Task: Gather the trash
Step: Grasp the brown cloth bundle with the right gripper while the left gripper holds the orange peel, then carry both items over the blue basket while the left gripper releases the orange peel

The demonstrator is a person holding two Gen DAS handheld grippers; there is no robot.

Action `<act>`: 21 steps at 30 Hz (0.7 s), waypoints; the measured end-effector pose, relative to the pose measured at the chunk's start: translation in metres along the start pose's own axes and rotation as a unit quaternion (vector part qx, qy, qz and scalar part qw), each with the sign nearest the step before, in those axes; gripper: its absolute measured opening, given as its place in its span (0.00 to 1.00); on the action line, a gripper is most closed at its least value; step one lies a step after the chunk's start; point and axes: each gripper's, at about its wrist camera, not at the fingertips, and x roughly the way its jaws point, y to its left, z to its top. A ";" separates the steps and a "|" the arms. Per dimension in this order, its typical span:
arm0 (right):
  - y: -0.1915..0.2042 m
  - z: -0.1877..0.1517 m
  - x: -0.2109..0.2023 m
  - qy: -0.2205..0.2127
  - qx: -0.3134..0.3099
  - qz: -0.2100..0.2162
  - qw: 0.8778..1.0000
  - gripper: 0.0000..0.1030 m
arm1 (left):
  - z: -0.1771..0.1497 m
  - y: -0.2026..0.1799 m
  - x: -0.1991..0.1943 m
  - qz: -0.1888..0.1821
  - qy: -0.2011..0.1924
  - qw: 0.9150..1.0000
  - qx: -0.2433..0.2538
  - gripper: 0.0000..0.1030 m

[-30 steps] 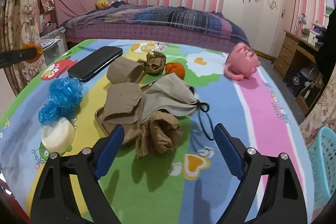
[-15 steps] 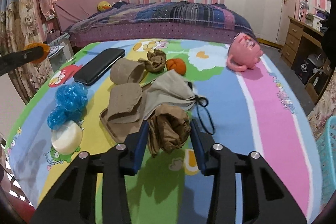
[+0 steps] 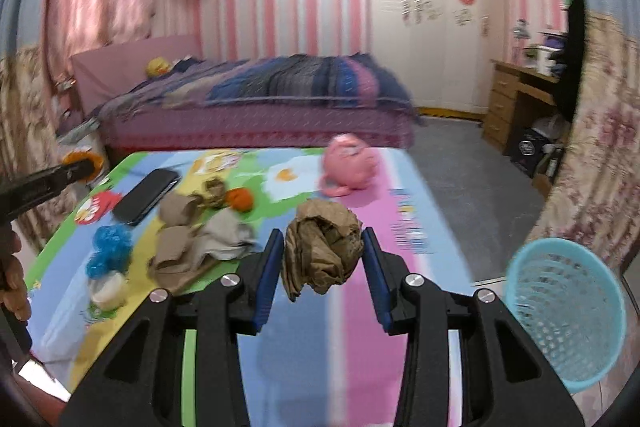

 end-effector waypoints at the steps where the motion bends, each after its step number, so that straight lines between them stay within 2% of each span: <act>1: -0.012 -0.003 -0.003 -0.001 0.004 -0.010 1.000 0.39 | -0.001 -0.009 0.000 -0.005 -0.001 1.000 0.005 0.26; 5: -0.051 -0.019 -0.009 0.001 0.026 -0.037 0.999 0.39 | -0.005 -0.040 0.001 -0.027 0.000 0.999 0.023 0.26; 12: -0.124 -0.040 -0.030 0.000 0.064 -0.090 0.994 0.39 | -0.017 -0.117 0.010 -0.072 0.010 0.995 0.071 0.26; 16: -0.164 -0.047 -0.046 -0.003 0.079 -0.122 0.989 0.39 | -0.035 -0.178 0.011 -0.103 0.010 0.988 0.118 0.26; 21: -0.198 -0.057 -0.060 -0.005 0.091 -0.152 0.984 0.39 | -0.046 -0.231 0.012 -0.159 0.017 0.978 0.133 0.26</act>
